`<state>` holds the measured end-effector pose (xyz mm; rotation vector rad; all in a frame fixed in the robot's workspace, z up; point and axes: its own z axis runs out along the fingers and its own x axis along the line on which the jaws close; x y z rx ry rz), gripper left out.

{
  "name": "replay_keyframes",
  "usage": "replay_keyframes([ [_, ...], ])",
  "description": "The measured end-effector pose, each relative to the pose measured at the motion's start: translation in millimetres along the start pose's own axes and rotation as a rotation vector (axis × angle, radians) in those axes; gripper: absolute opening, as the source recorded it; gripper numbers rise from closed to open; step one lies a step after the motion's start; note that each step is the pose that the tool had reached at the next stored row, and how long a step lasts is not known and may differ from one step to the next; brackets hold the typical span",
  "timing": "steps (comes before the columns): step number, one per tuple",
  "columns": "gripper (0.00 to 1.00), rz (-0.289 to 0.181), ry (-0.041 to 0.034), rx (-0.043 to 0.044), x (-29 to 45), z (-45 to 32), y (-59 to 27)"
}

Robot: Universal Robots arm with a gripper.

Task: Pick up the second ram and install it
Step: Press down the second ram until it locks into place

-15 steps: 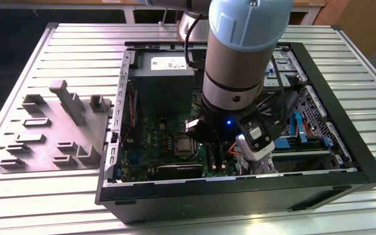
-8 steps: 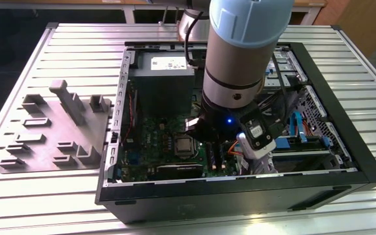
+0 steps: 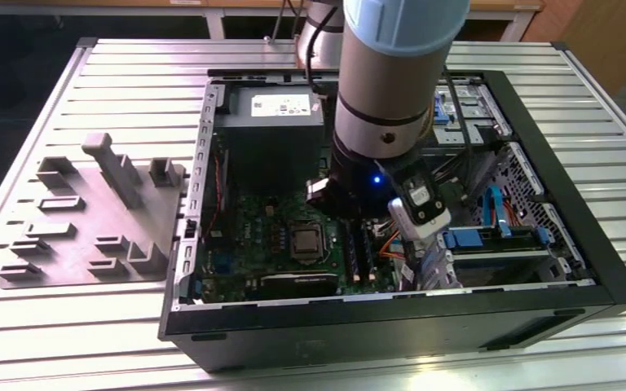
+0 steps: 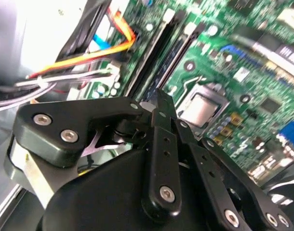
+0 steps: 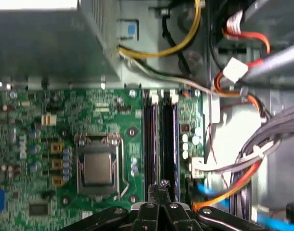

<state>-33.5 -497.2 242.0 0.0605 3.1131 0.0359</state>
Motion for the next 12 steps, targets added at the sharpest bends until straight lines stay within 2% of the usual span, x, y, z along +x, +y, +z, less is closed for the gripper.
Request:
replay_keyframes([
  [3,0.10,0.000,0.0000,-0.0001,0.2,0.2,6.1],
  [12,0.10,0.000,-0.0001,0.0031,0.2,-0.2,6.6],
])
